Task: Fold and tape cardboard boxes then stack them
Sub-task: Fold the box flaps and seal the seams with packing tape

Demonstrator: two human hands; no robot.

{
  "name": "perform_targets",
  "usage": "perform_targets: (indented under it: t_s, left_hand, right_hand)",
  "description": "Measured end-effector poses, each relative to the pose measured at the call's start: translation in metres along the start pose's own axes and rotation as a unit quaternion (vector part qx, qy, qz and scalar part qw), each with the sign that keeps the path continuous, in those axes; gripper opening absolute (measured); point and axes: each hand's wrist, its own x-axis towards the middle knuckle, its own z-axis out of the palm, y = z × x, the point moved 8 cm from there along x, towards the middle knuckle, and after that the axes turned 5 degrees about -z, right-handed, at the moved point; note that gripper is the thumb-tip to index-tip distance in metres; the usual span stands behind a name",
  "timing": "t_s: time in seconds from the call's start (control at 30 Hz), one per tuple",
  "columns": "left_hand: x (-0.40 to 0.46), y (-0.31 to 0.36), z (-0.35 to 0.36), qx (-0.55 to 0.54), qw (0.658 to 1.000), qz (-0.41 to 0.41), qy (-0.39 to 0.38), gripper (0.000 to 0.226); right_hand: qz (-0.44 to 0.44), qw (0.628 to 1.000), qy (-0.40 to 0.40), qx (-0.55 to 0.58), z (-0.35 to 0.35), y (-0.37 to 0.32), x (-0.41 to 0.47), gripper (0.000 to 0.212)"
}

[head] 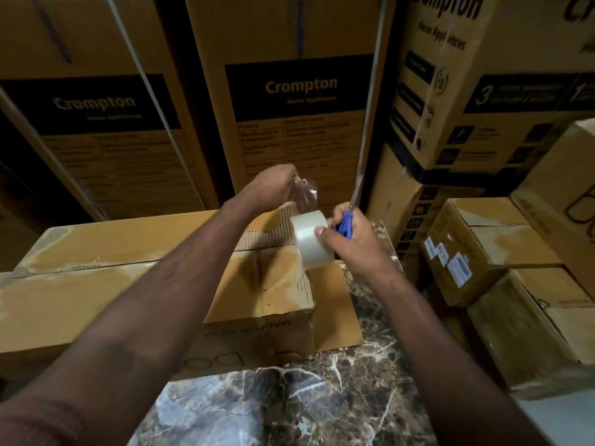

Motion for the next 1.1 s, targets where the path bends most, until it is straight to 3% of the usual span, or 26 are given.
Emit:
perform_targets:
  t_s: [0.27,0.37,0.47,0.6,0.8,1.1]
  left_hand:
    - [0.029,-0.030,0.018,-0.040,0.999,-0.014,-0.016,0.020]
    - [0.039,-0.025,0.023,0.005,1.000,-0.001,-0.018,0.019]
    - [0.051,-0.038,0.032,0.034,0.999,-0.020,-0.002,0.013]
    - [0.063,-0.054,0.050,0.035,0.999,-0.025,-0.022,0.014]
    - [0.073,-0.077,0.069,0.040,0.996,-0.033,-0.079,0.016]
    - [0.081,-0.083,0.077,0.000,0.992,-0.030,-0.119,0.019]
  right_hand:
    - [0.058,0.996,0.015,-0.067,0.005,0.040,-0.015,0.037]
    - [0.030,0.995,0.046,-0.084,0.007,0.029,-0.011,0.035]
    - [-0.017,0.998,0.052,-0.032,0.014,0.003,-0.007,0.031]
    - [-0.017,0.999,0.025,0.014,0.018,-0.006,-0.010,0.033]
    - [-0.005,0.997,-0.022,-0.075,0.028,-0.011,0.003,0.036]
    - [0.003,0.997,-0.028,-0.078,0.026,-0.005,0.010,0.034]
